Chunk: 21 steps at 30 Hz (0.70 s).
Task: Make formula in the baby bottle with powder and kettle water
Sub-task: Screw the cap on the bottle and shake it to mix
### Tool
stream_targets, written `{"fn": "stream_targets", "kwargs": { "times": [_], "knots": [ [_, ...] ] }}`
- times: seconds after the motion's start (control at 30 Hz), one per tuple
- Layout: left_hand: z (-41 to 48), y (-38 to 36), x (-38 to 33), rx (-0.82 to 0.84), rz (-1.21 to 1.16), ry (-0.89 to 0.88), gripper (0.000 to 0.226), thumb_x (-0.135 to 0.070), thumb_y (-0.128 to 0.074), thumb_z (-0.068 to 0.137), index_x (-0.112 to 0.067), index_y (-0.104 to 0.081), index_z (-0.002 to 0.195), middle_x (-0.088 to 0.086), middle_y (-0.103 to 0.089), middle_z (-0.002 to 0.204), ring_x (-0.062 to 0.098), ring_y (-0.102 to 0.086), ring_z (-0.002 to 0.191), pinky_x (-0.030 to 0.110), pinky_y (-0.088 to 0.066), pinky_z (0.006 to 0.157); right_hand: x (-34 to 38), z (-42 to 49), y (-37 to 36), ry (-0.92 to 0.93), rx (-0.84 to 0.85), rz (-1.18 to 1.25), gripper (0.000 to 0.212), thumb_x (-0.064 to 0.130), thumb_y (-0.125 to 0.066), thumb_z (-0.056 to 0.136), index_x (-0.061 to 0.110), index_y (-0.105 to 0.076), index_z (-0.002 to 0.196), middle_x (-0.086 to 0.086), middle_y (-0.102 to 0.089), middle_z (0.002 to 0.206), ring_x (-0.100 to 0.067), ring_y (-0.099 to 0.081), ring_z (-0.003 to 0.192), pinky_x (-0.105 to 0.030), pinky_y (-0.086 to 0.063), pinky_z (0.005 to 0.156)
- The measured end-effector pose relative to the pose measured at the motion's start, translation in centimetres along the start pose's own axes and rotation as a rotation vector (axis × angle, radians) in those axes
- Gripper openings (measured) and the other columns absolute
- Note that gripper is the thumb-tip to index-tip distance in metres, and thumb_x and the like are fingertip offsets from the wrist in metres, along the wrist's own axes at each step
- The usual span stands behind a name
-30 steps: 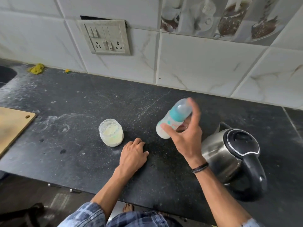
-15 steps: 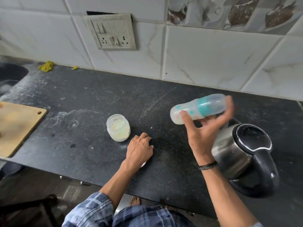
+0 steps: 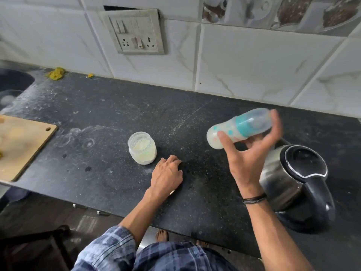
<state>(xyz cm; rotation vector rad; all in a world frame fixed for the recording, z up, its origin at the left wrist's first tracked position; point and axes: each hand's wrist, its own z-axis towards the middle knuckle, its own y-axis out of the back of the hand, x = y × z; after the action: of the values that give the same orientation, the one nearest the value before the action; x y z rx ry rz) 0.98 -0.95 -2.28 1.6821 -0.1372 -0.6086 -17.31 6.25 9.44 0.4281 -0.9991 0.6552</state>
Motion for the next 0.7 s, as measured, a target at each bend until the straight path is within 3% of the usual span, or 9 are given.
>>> {"fn": "stream_targets", "kwargs": {
  "times": [0.07,0.17,0.23,0.33,0.4,0.47,0.6,0.7],
  "knots": [
    [0.1,-0.1,-0.2,-0.011,0.004,0.002,0.042,-0.026,-0.054,0.096,-0.018,-0.062,0.136,-0.006,-0.056,0.138,0.025,-0.056,0.107,0.030,-0.039,0.100,-0.3,0.2,-0.3,0.034,0.003,-0.049,0.105,0.009,-0.091,0.076,0.024,-0.021,0.153,0.003,-0.040,0.150,-0.028,-0.060,0.126,-0.057,-0.057,0.094],
    [0.2,0.0,-0.2,-0.005,0.009,0.012,0.043,-0.025,-0.053,0.096,-0.018,-0.060,0.138,-0.005,-0.055,0.140,0.024,-0.055,0.109,0.030,-0.039,0.102,-1.0,-0.2,-0.5,-0.037,0.169,-0.239,0.101,0.027,-0.093,0.075,0.045,-0.028,0.150,0.017,-0.056,0.140,-0.016,-0.070,0.109,-0.051,-0.059,0.090],
    [0.0,-0.1,0.0,-0.012,0.008,-0.003,0.043,-0.024,-0.053,0.097,-0.019,-0.059,0.139,-0.006,-0.054,0.141,0.024,-0.055,0.109,0.030,-0.038,0.101,-0.5,-0.3,-0.1,0.011,0.097,-0.158,0.101,0.021,-0.093,0.075,0.039,-0.029,0.151,0.021,-0.046,0.148,-0.016,-0.063,0.122,-0.050,-0.059,0.094],
    [0.1,-0.2,-0.2,-0.020,-0.002,0.001,0.043,-0.022,-0.053,0.096,-0.018,-0.061,0.137,-0.006,-0.056,0.139,0.025,-0.055,0.107,0.030,-0.039,0.100,-0.2,-0.1,-0.1,0.099,-0.017,-0.073,0.105,0.009,-0.090,0.075,0.020,-0.019,0.152,-0.005,-0.034,0.155,-0.015,-0.052,0.135,-0.042,-0.055,0.103],
    [0.2,-0.3,-0.4,-0.025,0.010,0.012,0.042,-0.022,-0.053,0.095,-0.017,-0.062,0.136,-0.004,-0.057,0.138,0.026,-0.056,0.106,0.031,-0.040,0.100,-0.9,0.0,-0.6,0.027,0.083,-0.190,0.105,0.019,-0.092,0.076,0.031,-0.023,0.154,0.006,-0.045,0.149,-0.007,-0.060,0.124,-0.044,-0.057,0.099],
    [0.2,-0.3,-0.2,-0.023,0.007,0.016,0.042,-0.022,-0.052,0.095,-0.017,-0.062,0.135,-0.005,-0.057,0.138,0.026,-0.056,0.106,0.032,-0.041,0.099,-1.2,-0.3,-0.4,-0.039,0.165,-0.241,0.102,0.026,-0.093,0.075,0.046,-0.027,0.150,0.012,-0.054,0.145,-0.013,-0.068,0.113,-0.049,-0.059,0.091],
    [0.0,-0.4,-0.2,-0.060,-0.004,-0.007,0.041,-0.017,-0.053,0.093,-0.016,-0.066,0.132,-0.004,-0.060,0.134,0.027,-0.057,0.099,0.032,-0.042,0.095,-0.5,-0.5,0.0,0.034,-0.002,-0.015,0.103,0.011,-0.090,0.076,0.026,-0.022,0.152,-0.005,-0.034,0.159,-0.020,-0.057,0.131,-0.050,-0.057,0.098],
    [0.2,-0.6,-0.5,-0.077,0.004,0.022,0.038,-0.014,-0.054,0.090,-0.014,-0.070,0.124,-0.002,-0.065,0.124,0.029,-0.058,0.093,0.033,-0.043,0.092,-1.5,-0.6,-0.5,-0.009,0.113,-0.214,0.105,0.023,-0.092,0.075,0.034,-0.023,0.153,0.028,-0.045,0.146,-0.008,-0.062,0.120,-0.049,-0.058,0.096]
  ]
}}
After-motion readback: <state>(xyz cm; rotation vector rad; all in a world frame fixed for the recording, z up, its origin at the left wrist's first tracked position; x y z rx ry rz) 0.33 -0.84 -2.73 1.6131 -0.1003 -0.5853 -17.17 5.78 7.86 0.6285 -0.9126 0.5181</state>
